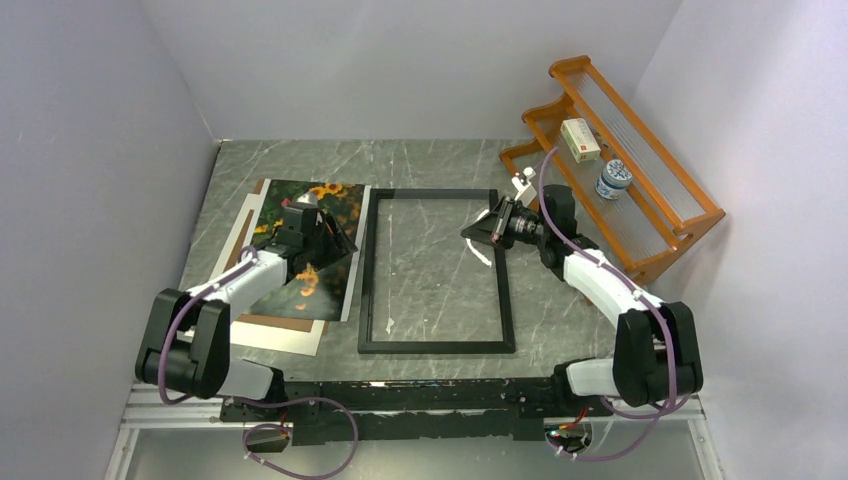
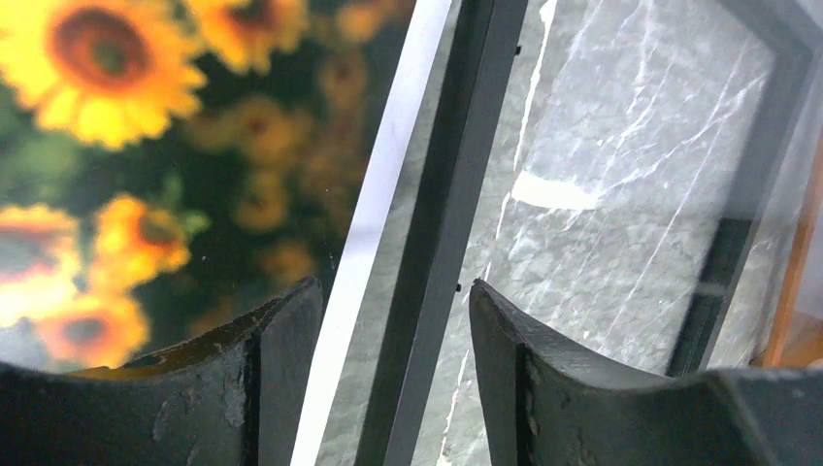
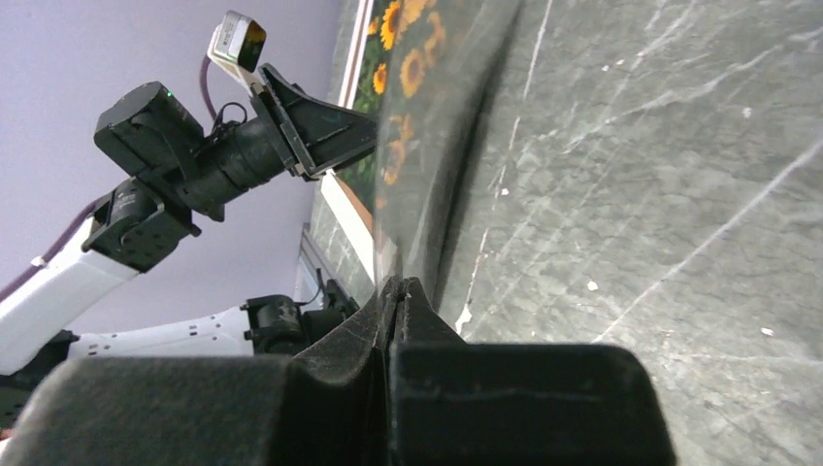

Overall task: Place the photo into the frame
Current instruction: Place the photo frame item in the photo frame.

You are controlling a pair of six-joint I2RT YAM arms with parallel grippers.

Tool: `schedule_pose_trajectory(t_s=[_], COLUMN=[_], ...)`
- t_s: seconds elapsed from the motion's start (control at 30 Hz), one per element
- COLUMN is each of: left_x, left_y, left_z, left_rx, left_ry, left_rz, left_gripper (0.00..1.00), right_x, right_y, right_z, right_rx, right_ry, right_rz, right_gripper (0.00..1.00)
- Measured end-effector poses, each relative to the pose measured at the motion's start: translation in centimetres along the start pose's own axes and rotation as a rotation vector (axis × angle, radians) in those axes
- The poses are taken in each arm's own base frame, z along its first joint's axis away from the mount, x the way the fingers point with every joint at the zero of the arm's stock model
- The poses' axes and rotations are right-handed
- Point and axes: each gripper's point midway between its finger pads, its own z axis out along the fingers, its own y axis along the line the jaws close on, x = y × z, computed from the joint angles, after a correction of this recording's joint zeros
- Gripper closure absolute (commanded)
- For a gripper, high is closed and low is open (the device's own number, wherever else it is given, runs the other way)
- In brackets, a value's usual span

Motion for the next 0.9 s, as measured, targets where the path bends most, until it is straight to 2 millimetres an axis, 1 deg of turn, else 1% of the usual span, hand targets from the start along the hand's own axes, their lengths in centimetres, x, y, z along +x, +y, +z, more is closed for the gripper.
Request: schedule_pose_trajectory(t_s=[0.07, 0.17, 0.37, 0.63, 0.9], left_x=[-0.5, -1.0, -1.3, -1.5, -1.3], left_y=[-0.1, 0.0, 1.1, 2.9, 3.3], left_z=[-0.5, -1.0, -1.1, -1.2, -1.3], left_rx=[0.007, 0.003, -0.038, -0.106, -0.121], left_ry=[-0.033, -0.066, -0.084, -0.095, -0.086], left_rz=[-0.010, -0.026, -0.062, -0.112, -0.125], left_gripper=[0.36, 0.36, 0.36, 0.36, 0.35], right_x=[-0.1, 0.3, 1.0, -0.4, -0.2], right_y=[0.7, 1.7, 3.5, 6.1, 7.0], right_z=[0.1, 0.4, 0.9, 0.9, 1.0], right_rx=[-0.006, -0.017, -0.042, -0.087, -0.114], right_ry=[0.006, 0.028, 0.062, 0.046, 0.061], right_rz=[0.003, 0.012, 0.005, -0.028, -0.015], right_gripper=[1.00, 1.00, 1.00, 1.00, 1.00])
